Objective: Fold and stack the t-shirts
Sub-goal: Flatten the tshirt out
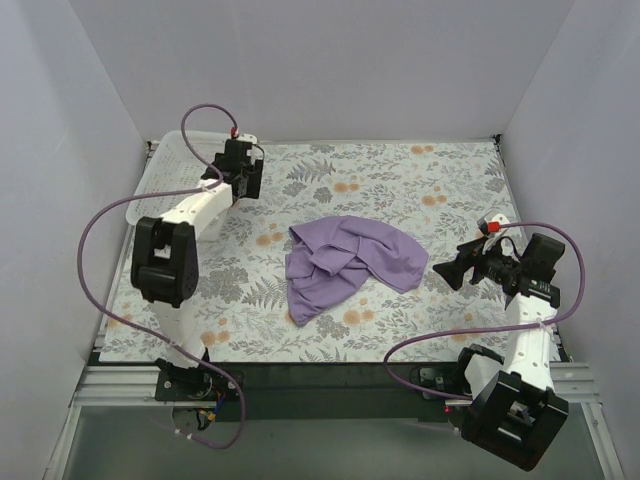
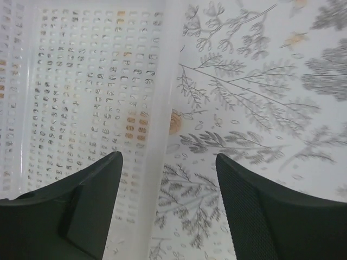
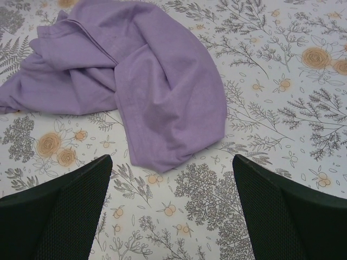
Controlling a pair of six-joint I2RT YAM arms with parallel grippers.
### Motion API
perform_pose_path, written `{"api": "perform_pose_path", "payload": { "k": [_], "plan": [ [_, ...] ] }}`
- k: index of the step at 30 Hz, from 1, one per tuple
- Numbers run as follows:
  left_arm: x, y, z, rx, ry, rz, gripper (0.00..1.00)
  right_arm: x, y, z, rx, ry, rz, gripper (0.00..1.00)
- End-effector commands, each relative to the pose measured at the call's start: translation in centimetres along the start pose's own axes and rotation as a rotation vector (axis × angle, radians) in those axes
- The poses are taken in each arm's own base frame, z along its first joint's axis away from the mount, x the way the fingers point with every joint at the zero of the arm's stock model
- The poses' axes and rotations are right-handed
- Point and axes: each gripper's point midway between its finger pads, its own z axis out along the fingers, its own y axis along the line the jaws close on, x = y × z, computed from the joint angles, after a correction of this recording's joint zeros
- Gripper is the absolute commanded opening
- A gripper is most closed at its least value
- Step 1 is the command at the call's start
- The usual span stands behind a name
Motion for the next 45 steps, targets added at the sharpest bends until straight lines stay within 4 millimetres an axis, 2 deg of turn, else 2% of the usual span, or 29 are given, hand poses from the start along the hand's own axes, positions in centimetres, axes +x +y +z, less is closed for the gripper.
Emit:
{"api": "perform_pose_path", "payload": {
  "k": [1,2,3,4,5,6,7,8,9,10,11,12,13,14,15,19,24,33,45],
  "plan": [
    [-6.8,1.1,-10.3,0.138,-0.247,-0.199,0.70,-0.3,1.1,0.0,-0.051,-0.035,-0.042,0.99],
    [-5.0,0.3,-11.2,0.191,-0.228,-0.208,0.73,-0.4,1.3,0.0,-0.060,-0.040,-0.056,0.98],
    [-4.4,0.0,-12.5,0.233,-0.233,-0.248,0.76,-0.3,1.7,0.0,-0.072,-0.045,-0.063,0.98],
    [-5.2,0.8,-16.1,0.271,-0.303,-0.279,0.78,-0.3,1.9,-0.1,-0.080,-0.050,-0.073,0.98],
    [-2.4,-0.7,-16.6,0.353,-0.263,-0.280,0.81,-0.3,2.2,-0.1,-0.092,-0.053,-0.086,0.98],
    [-1.8,-1.2,-18.1,0.408,-0.279,-0.286,0.82,-0.2,2.4,0.0,-0.102,-0.057,-0.093,0.98],
    [-1.9,-0.9,-21.4,0.468,-0.343,-0.305,0.83,-0.3,2.6,0.0,-0.115,-0.063,-0.108,0.98],
    [-0.7,-1.4,-22.4,0.513,-0.340,-0.316,0.84,-0.3,2.9,0.1,-0.129,-0.060,-0.102,0.98],
    [2.0,-3.0,-23.1,0.603,-0.297,-0.312,0.85,-0.4,3.0,0.1,-0.139,-0.057,-0.103,0.98],
    [2.8,-3.3,-25.6,0.671,-0.327,-0.322,0.85,-0.4,3.1,0.4,-0.154,-0.040,-0.103,0.98],
    [3.9,-3.7,-26.3,0.708,-0.322,-0.330,0.85,-0.9,3.2,0.4,-0.162,-0.023,-0.136,0.98],
    [6.5,-5.2,-26.7,0.789,-0.268,-0.331,0.85,-1.2,3.1,0.6,-0.163,-0.001,-0.158,0.98],
    [7.2,-5.4,-28.1,0.830,-0.285,-0.326,0.85,-0.6,2.9,1.3,-0.167,0.056,-0.168,0.98],
    [8.0,-5.8,-28.5,0.861,-0.270,-0.344,0.85,-1.5,2.8,1.4,-0.168,0.077,-0.188,0.98],
    [9.4,-6.5,-29.0,0.906,-0.257,-0.344,0.85,-1.0,3.0,2.3,-0.188,0.132,-0.195,0.98],
    [9.9,-7.2,-30.1,0.978,-0.297,-0.352,0.84,-1.0,4.3,4.1,-0.245,0.219,-0.222,0.98],
    [10.5,-8.0,-29.7,1.012,-0.272,-0.346,0.84,-0.1,5.1,5.8,-0.292,0.294,-0.217,0.98],
    [10.7,-8.1,-28.6,0.986,-0.251,-0.354,0.84,1.8,4.4,7.7,-0.302,0.404,-0.205,0.96],
    [10.8,-8.7,-27.0,0.981,-0.211,-0.360,0.83,2.2,4.1,9.7,-0.341,0.448,-0.186,0.93]
  ]
}}
